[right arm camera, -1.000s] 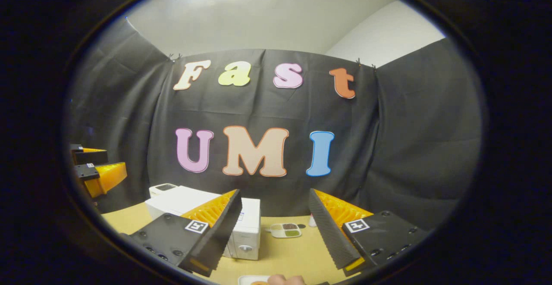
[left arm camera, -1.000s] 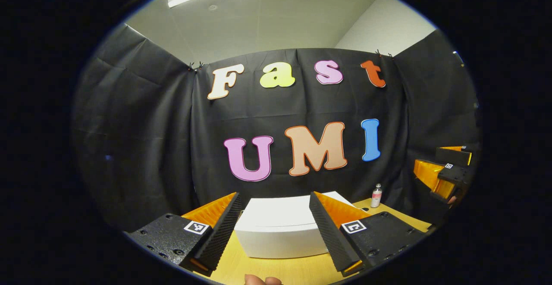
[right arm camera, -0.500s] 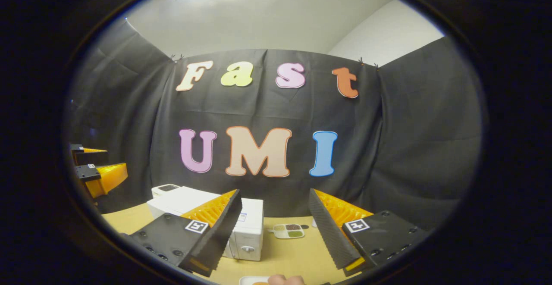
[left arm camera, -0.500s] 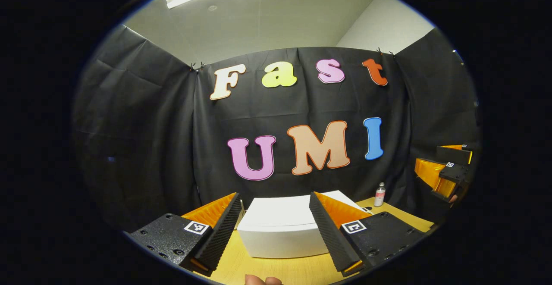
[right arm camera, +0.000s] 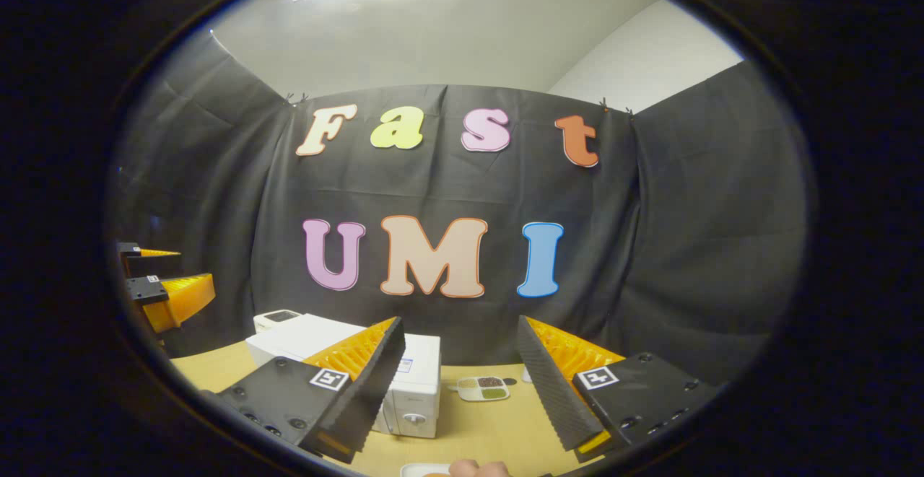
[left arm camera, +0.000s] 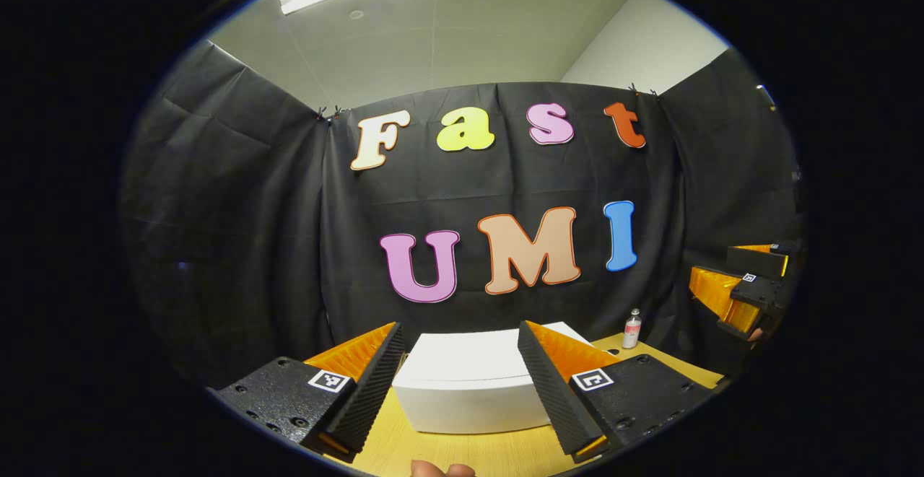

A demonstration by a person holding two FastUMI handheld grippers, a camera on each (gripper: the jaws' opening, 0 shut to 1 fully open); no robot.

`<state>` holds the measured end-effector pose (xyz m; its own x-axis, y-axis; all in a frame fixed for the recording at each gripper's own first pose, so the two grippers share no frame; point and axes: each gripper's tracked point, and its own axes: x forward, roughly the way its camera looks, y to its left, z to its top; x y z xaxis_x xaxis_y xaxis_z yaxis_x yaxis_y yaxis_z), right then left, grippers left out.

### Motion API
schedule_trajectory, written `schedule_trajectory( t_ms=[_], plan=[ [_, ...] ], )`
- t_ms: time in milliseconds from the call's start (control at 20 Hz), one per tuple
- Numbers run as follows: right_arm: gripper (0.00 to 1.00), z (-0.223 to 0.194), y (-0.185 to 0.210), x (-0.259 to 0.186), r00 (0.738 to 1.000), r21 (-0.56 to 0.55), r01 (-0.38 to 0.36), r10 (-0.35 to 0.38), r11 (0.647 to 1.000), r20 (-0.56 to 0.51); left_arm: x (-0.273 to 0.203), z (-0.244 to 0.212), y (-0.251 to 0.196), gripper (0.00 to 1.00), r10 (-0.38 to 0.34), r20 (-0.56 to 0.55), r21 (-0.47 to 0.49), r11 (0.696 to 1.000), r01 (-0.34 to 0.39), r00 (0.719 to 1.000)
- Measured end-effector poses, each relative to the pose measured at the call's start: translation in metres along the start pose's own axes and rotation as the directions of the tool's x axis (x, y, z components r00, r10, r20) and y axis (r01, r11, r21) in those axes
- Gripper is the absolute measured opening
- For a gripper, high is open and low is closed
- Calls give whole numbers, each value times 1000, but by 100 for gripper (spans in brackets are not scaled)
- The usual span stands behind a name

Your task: Open the microwave oven with the left hand, put the food in, and close the microwave oven.

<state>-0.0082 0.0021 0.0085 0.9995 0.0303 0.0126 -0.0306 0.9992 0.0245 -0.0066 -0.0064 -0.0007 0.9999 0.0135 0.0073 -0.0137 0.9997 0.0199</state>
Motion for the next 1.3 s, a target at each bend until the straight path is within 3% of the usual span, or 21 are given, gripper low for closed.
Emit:
schedule_trajectory(
  t_ms=[550, 950, 1300],
  plan=[
    [96, 7, -10, -4, 1000, -4, 1, -1, 1000, 13, 2, -15, -16, 96, -15, -12, 4, 1000, 15, 1000],
    [96, 15, -23, -12, 1000, -38, 18, -17, 999, 22, 22, -57, -59, 94, -99, -35, 4, 995, 100, 994],
    [98, 17, -45, -30, 999, -12, 50, -51, 999, -1, 55, -148, -134, 97, -246, -85, 14, 969, 248, 966]
  ],
)
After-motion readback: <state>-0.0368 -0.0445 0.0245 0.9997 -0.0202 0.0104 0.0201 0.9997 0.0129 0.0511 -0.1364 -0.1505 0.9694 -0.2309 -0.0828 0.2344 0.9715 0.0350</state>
